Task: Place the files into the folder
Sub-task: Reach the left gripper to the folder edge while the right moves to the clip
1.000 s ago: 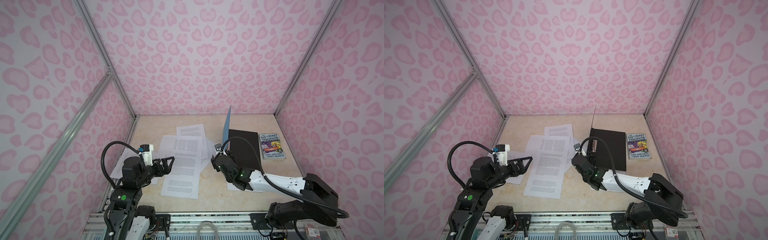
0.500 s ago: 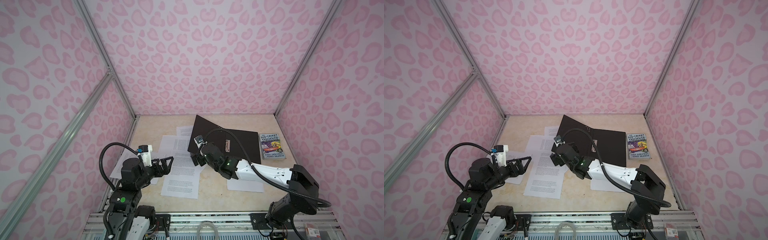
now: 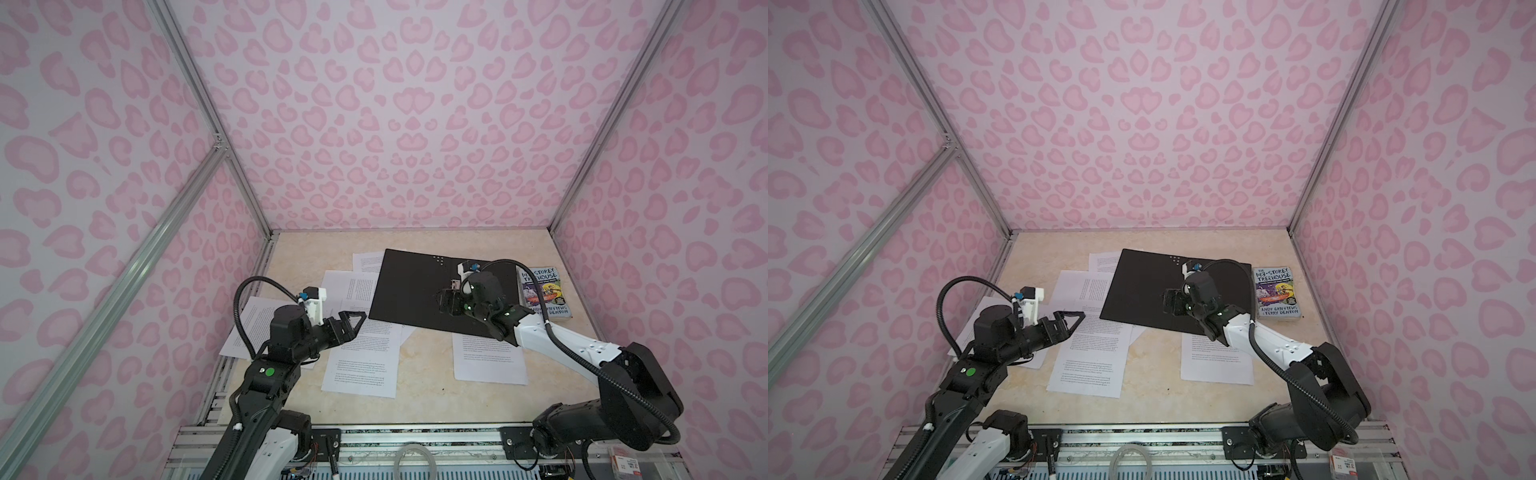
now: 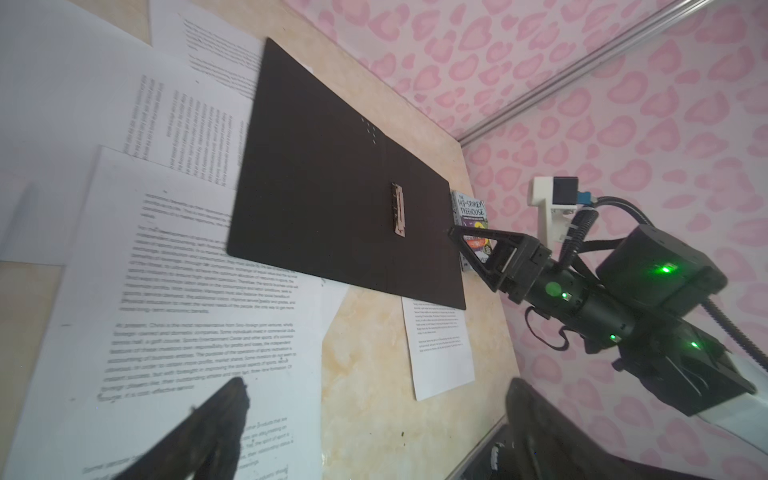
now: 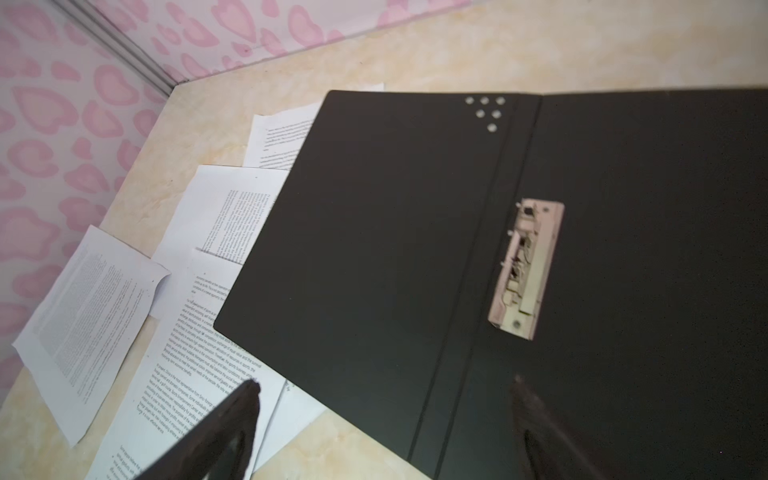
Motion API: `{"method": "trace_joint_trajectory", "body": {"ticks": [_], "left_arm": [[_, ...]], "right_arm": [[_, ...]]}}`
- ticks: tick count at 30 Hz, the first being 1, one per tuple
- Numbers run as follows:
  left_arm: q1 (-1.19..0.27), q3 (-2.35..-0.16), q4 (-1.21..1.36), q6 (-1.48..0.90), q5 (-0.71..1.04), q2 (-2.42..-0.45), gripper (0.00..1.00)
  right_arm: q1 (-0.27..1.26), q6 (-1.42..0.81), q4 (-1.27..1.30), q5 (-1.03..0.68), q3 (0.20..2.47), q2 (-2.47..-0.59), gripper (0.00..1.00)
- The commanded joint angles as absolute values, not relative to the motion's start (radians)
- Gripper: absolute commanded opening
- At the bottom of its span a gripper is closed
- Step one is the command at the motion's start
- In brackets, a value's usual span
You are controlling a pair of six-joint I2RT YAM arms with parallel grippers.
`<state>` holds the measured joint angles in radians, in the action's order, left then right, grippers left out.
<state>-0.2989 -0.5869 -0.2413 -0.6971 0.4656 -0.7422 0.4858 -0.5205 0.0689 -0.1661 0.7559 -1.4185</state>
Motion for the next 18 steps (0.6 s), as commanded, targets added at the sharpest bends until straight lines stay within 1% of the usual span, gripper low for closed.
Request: {"method": "trace_joint_trajectory", "body": {"ticks": [1,5,7,9,12,15,18], "left_arm": [[-0.425,-0.623,0.006,-0.763,0.379,-0.896,0.97],[-0.531,-0.735,0.058,-0.725,0.379,-1.194,0.99],[-0.553,-0.784,0.057,-0.69,0.355,-1.324,0.97],[-0.555,-0.809,0.073,-0.68,0.342,-1.416,0.97],[-0.557,-0.842,0.12,-0.677,0.337,-1.531,0.95],[-0.558,-0.889,0.13,-0.649,0.336,-1.619,0.95],[-0.561,-0.901,0.159,-0.639,0.406,-1.662,0.96]], "right_arm": [[0.427,-0.624,0.175,-0.327,0.69,-1.419,0.91],[0.383,-0.612,0.147,-0.357,0.669,-1.435,0.91],[0.357,-0.61,0.125,-0.383,0.669,-1.451,0.89],[0.337,-0.613,0.14,-0.401,0.65,-1.453,0.88],[0.323,-0.615,0.157,-0.401,0.632,-1.453,0.85],[0.322,-0.624,0.195,-0.399,0.629,-1.466,0.8],[0.323,-0.638,0.242,-0.386,0.624,-1.485,0.73]]}}
